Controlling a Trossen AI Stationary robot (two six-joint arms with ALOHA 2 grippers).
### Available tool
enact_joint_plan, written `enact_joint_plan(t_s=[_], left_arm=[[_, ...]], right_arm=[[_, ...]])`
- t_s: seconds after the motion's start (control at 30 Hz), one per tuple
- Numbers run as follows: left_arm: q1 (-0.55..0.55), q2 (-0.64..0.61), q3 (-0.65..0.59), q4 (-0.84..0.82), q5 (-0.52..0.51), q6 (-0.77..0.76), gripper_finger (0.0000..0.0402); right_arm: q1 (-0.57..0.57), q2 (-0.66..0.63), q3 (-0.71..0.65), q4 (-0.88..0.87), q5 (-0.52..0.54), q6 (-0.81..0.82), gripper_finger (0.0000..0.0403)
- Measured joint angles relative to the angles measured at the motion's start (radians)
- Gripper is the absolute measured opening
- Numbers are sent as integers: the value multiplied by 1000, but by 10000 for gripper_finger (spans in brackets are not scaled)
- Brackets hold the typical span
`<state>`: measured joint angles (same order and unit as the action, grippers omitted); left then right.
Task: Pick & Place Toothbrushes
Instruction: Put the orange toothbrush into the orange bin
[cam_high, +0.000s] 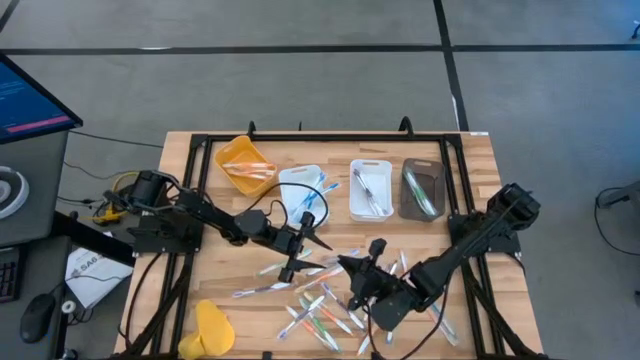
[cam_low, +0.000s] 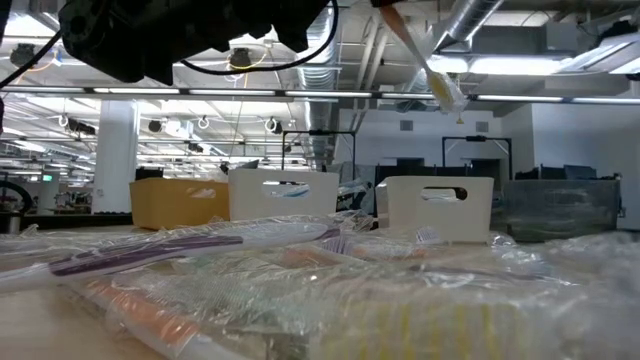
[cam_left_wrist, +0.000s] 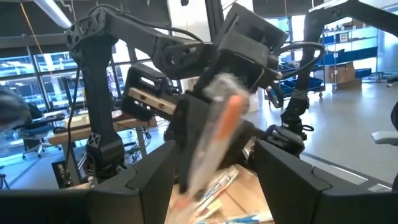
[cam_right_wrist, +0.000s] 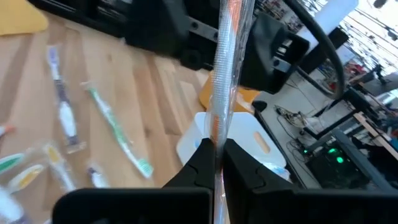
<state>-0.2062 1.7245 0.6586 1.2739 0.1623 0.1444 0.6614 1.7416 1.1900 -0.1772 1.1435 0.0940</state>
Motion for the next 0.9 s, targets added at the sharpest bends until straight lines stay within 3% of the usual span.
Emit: enact_joint_plan(t_s=[0.47, 0.67, 0.9], left_arm=[[0, 0, 0, -4, -15, 28, 196], [0, -1, 0, -24, -59, 57, 148], [0, -1, 0, -28, -58, 57, 60]], right_arm=[[-49, 0, 0, -1, -48, -11, 1], [-49, 0, 0, -1, -62, -23, 5], [-49, 0, 0, -1, -82, -23, 21]])
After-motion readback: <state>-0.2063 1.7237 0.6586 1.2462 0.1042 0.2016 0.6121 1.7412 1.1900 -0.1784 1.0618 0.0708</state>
